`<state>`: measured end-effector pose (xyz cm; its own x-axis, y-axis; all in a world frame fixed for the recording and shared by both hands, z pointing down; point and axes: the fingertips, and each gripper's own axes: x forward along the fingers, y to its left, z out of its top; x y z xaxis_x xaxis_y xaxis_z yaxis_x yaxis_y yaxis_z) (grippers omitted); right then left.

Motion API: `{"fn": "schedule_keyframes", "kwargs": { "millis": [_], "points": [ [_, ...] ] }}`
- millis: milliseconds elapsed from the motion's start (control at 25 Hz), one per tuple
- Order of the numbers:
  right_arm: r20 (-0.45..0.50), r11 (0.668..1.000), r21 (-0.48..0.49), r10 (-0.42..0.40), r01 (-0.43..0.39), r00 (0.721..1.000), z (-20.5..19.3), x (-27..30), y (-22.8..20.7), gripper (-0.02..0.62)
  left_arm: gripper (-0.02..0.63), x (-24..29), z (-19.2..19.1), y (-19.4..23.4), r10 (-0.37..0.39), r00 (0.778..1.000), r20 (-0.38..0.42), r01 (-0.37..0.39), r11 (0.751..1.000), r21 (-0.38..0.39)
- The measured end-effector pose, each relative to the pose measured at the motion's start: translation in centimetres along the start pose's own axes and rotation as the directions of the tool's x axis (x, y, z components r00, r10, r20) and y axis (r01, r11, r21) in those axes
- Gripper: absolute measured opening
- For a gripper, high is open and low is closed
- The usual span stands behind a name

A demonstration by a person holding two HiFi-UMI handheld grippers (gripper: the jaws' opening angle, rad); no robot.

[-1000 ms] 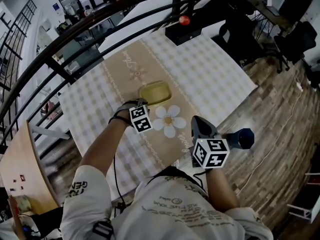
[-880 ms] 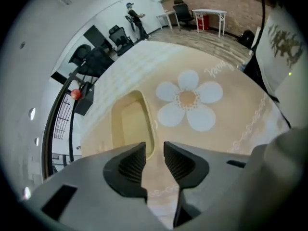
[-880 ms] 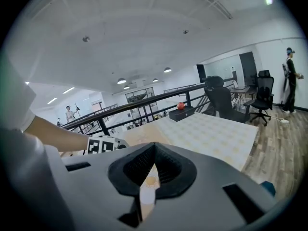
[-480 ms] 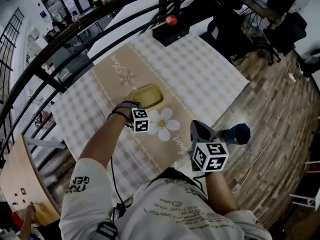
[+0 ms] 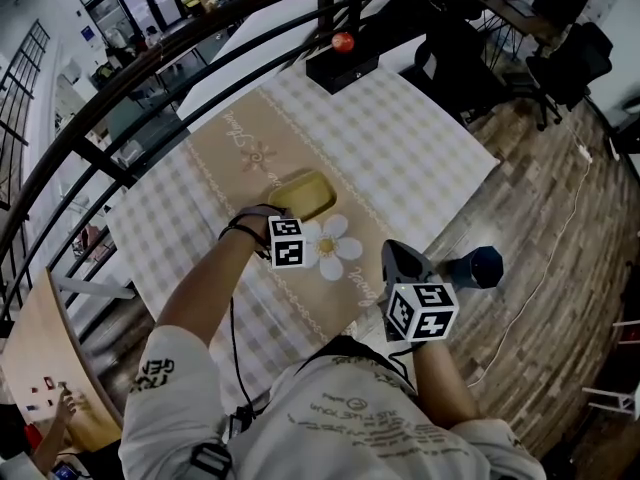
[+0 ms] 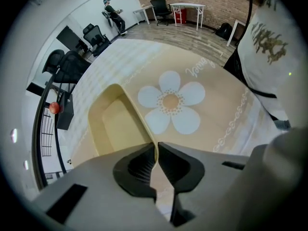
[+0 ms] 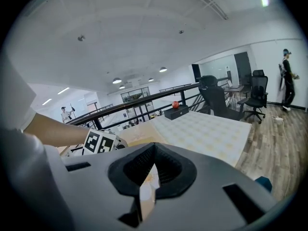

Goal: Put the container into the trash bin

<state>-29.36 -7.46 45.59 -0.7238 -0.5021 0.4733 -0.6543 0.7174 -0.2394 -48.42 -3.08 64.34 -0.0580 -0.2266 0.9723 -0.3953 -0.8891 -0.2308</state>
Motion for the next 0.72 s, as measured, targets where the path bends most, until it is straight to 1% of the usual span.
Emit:
{"fn": "schedule_keyframes", "kwargs": {
  "millis": [200, 360, 440, 560, 640, 720],
  "points": [
    [0.004, 1.000, -0.010, 0.014, -0.014, 1.000, 0.3, 0.1, 0.7, 0.003, 0.028, -4.9, 2.1, -1.4, -0.029, 0.996, 0.087, 0.031, 0.999, -0.024],
    [0.024, 0.999, -0.022, 0.028, -0.028, 0.999, 1.0, 0.4, 1.2, 0.003, 0.028, -9.8, 3.5, -3.0, -0.031, 0.993, 0.116, 0.034, 0.999, -0.023],
    [0.029, 0.999, -0.026, 0.033, -0.032, 0.999, 1.3, 0.6, 1.5, 0.003, 0.028, -12.3, 4.0, -3.8, -0.030, 0.991, 0.130, 0.036, 0.998, -0.050],
    [0.031, 0.999, -0.028, 0.040, -0.039, 0.999, 1.7, 0.7, 1.9, 0.003, 0.028, -15.3, 5.1, -5.2, -0.057, 0.982, 0.178, 0.075, 0.993, -0.096],
    [0.032, 0.999, -0.029, 0.044, -0.043, 0.999, 1.9, 0.7, 2.2, 0.003, 0.028, -16.4, 5.5, -6.0, -0.067, 0.981, 0.180, 0.086, 0.992, -0.096],
    [0.031, 0.998, -0.033, 0.048, -0.047, 0.998, 2.0, 0.6, 2.5, 0.003, 0.028, -17.1, 5.5, -6.4, -0.060, 0.984, 0.169, 0.077, 0.992, -0.097]
  ]
}}
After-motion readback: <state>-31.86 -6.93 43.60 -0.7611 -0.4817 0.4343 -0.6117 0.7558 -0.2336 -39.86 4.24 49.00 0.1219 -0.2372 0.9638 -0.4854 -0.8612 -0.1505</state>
